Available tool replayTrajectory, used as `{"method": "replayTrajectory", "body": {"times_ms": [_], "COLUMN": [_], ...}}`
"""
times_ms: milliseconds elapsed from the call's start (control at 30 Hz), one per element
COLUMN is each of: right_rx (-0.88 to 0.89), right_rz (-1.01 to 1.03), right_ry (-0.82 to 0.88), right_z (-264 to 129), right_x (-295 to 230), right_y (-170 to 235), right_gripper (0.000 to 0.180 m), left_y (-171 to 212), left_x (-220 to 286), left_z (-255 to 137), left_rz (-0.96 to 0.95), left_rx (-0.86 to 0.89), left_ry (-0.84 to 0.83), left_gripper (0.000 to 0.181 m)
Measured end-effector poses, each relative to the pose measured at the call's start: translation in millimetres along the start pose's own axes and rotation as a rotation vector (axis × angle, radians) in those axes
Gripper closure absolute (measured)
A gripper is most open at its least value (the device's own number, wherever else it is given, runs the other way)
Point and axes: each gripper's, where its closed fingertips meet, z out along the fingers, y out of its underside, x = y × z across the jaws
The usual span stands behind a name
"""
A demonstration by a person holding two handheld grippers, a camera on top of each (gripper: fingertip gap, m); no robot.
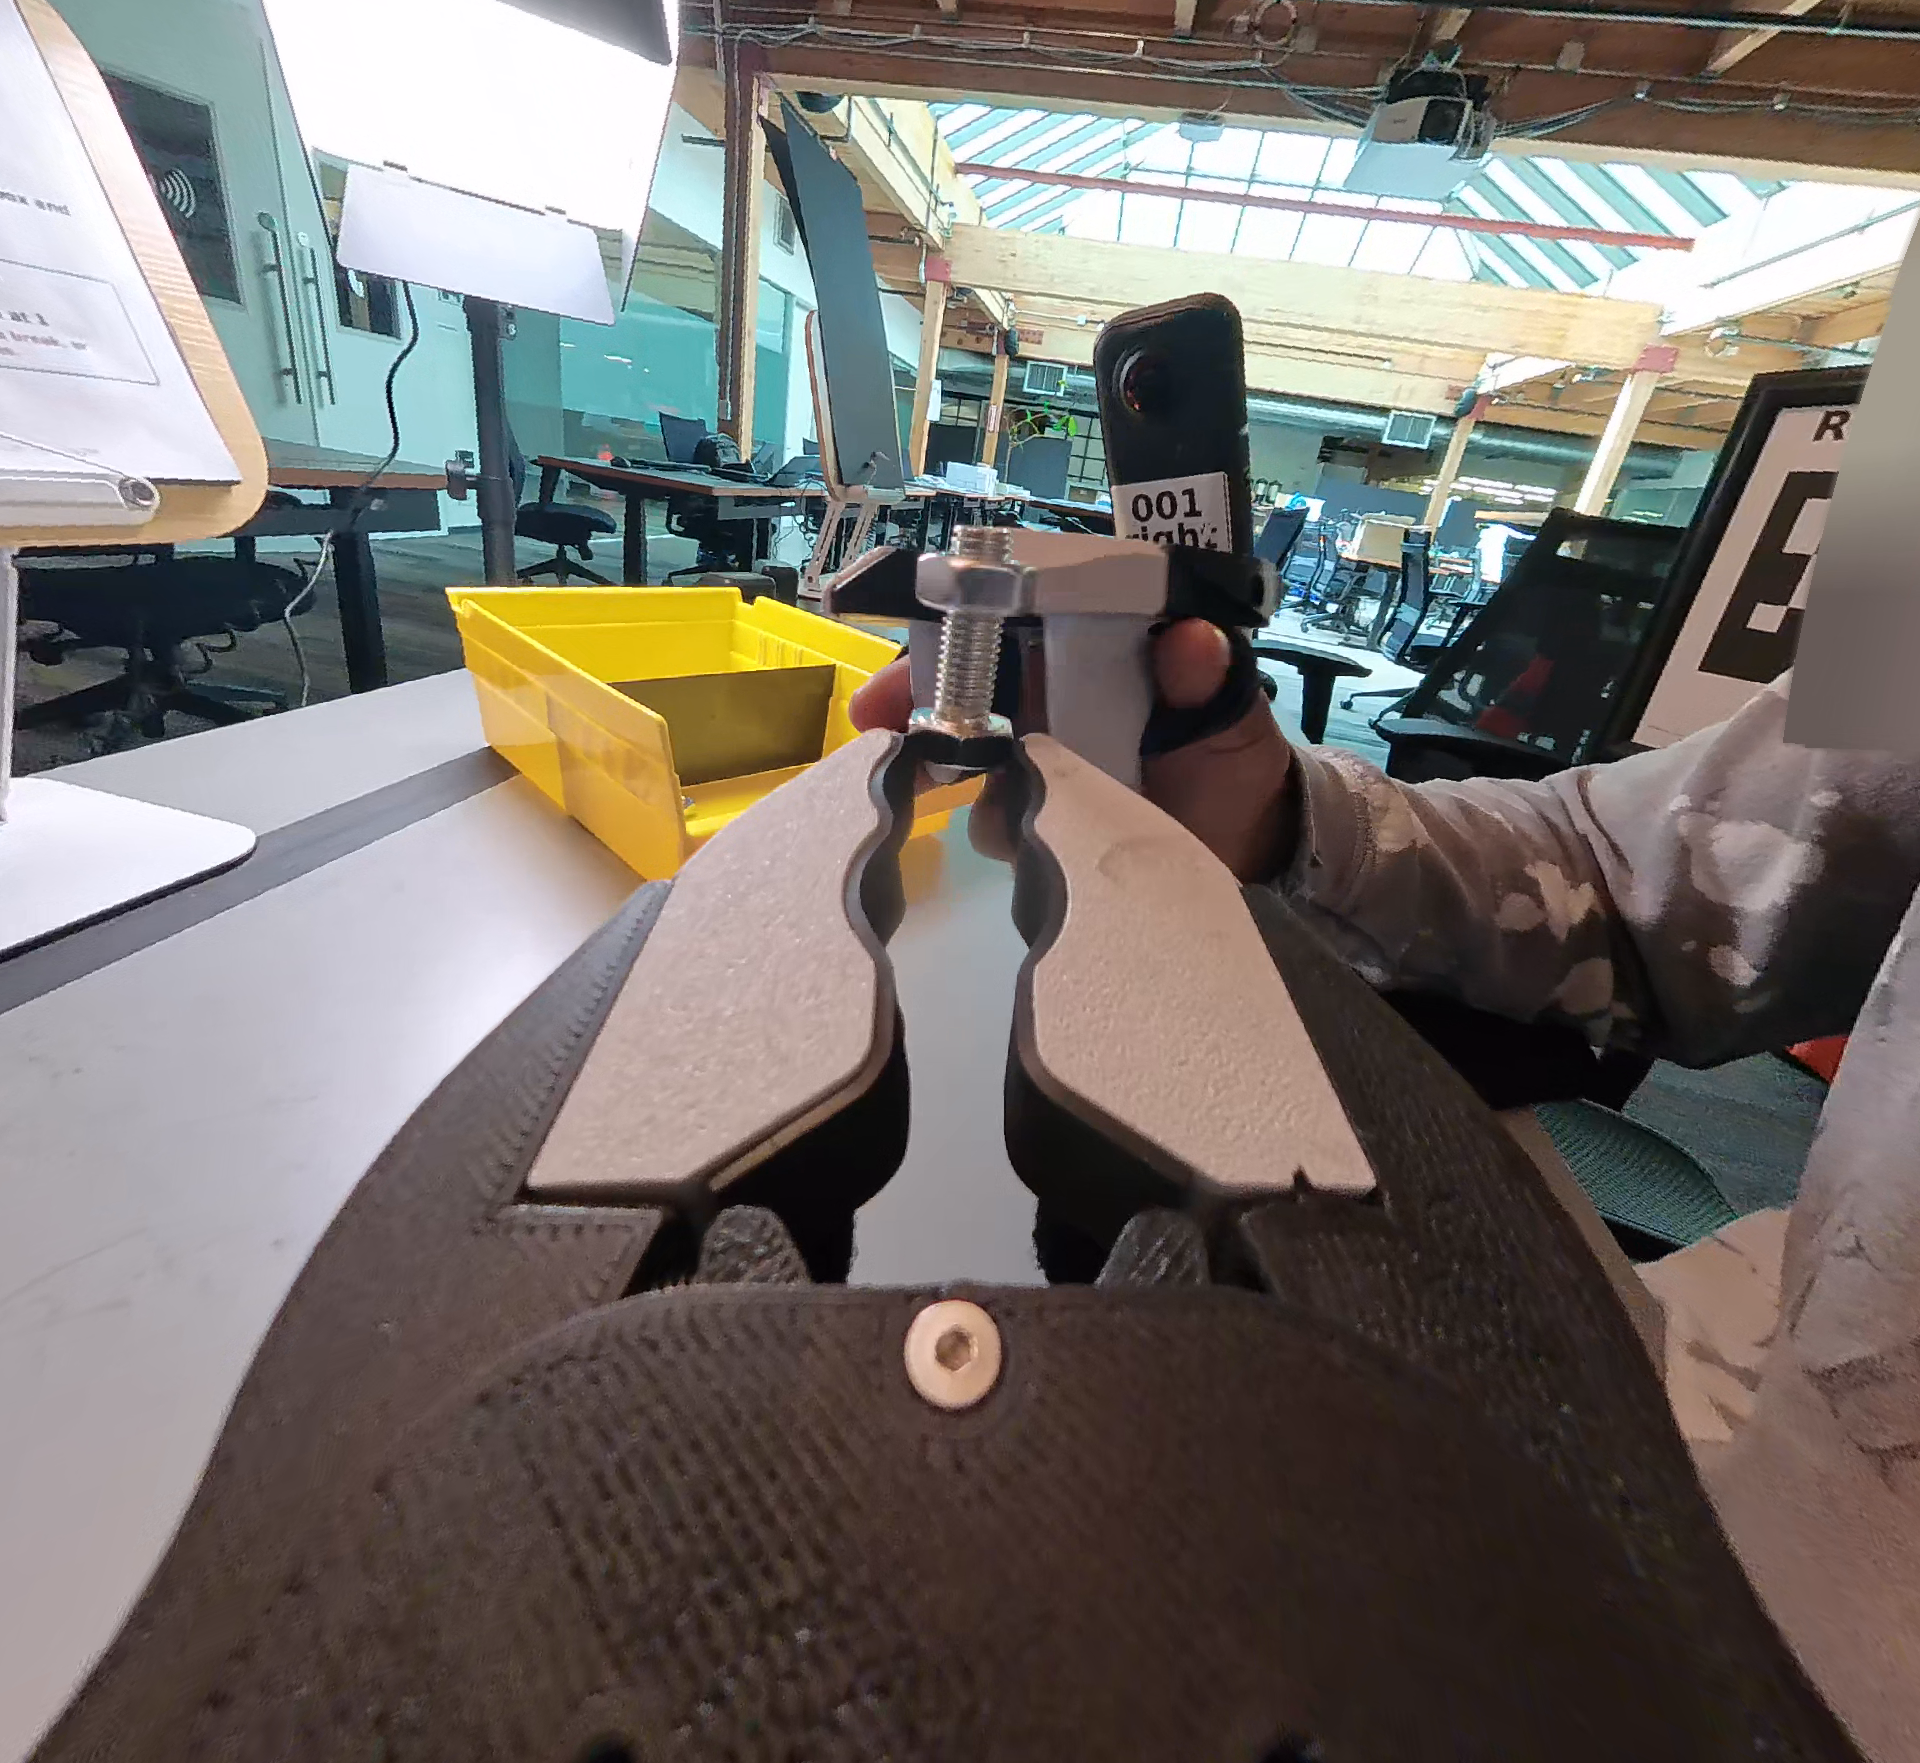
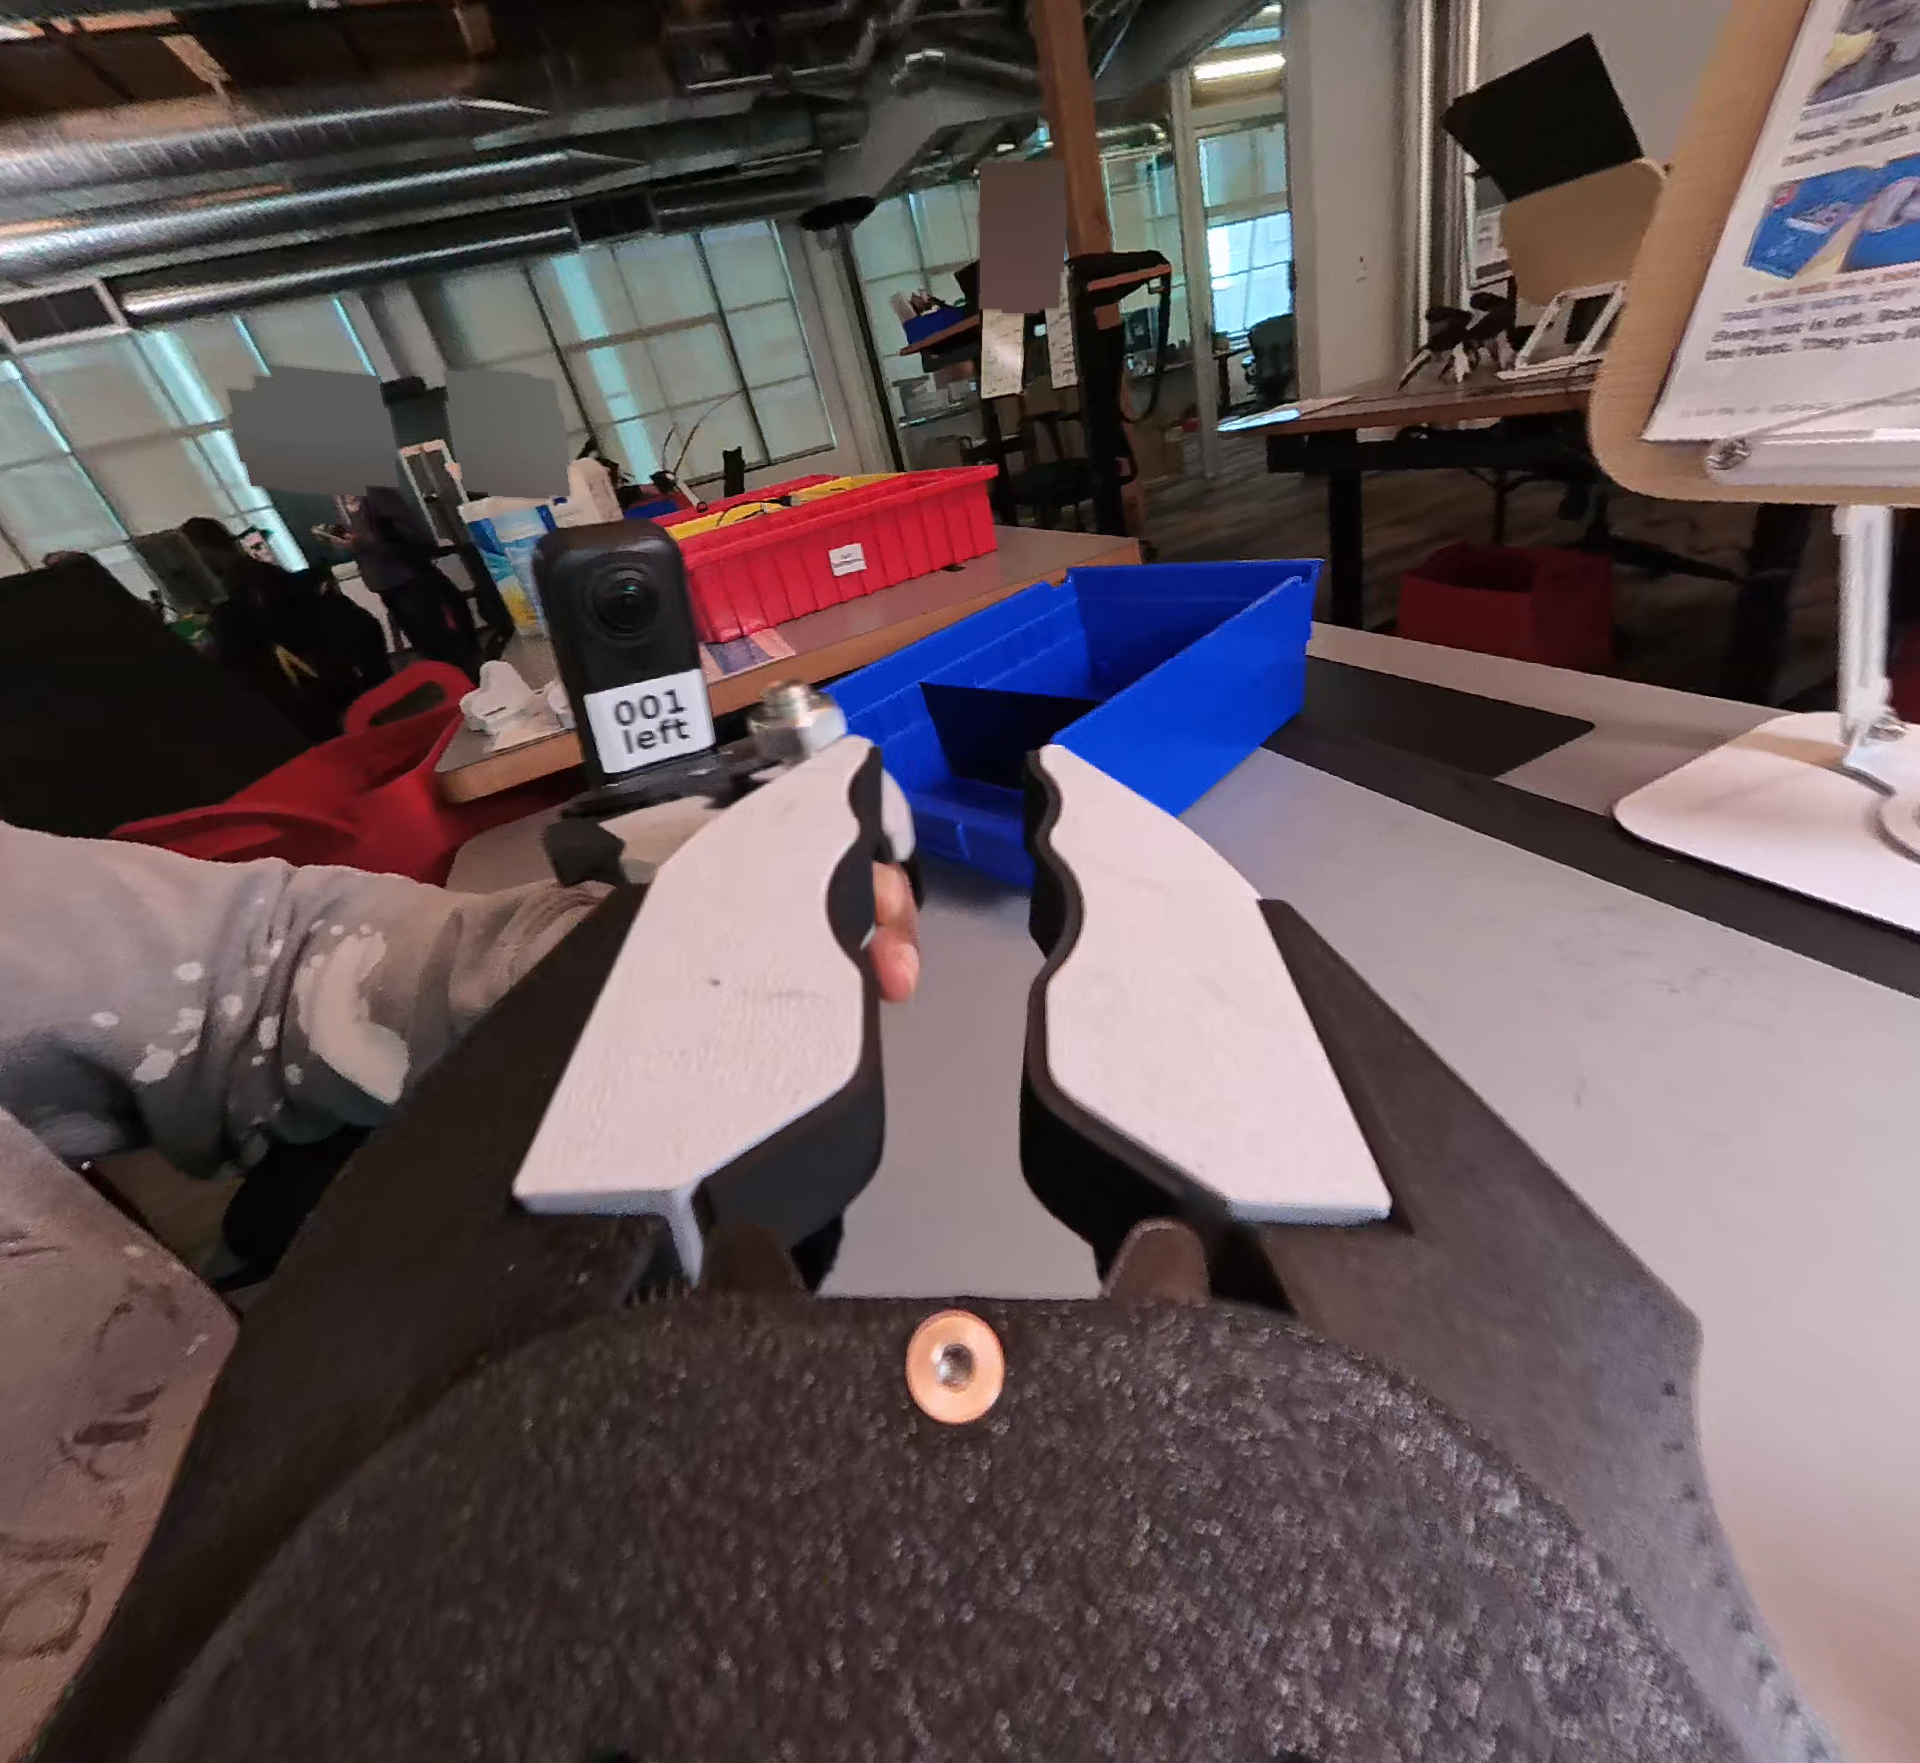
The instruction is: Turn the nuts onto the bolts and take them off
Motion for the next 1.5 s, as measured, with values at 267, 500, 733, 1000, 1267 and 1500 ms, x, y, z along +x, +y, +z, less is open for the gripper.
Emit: {"method": "replayTrajectory", "body": {"times_ms": [267, 500, 733, 1000, 1267, 1500], "right_rx": [-0.008, 0.000, 0.027, -0.007, 0.010, 0.036], "right_rz": [-0.005, -0.030, -0.010, -0.068, -0.076, -0.056], "right_ry": [0.001, -0.051, 0.034, -0.039, -0.053, 0.020], "right_z": [4.4, 6.9, -1.7, 8.1, 6.1, 0.5], "right_x": [-5.3, -18.4, 4.0, -19.6, -23.8, -7.1], "right_y": [2.7, 1.9, -4.9, 0.8, -3.3, -8.5], "right_gripper": [0.163, 0.145, 0.168, 0.144, 0.144, 0.165], "left_y": [2.3, 2.9, -2.2, 1.6, 0.6, -4.2], "left_x": [-0.6, -1.8, 2.8, 2.7, 2.2, 2.4], "left_z": [-0.2, 0.2, -0.1, 2.1, 1.0, -1.1], "left_rz": [-0.028, -0.021, -0.004, -0.015, -0.015, -0.016], "left_rx": [0.002, -0.002, 0.010, -0.003, 0.005, 0.024], "left_ry": [0.011, -0.001, 0.011, 0.001, 0.004, 0.006], "left_gripper": [0.163, 0.163, 0.163, 0.163, 0.163, 0.163]}}
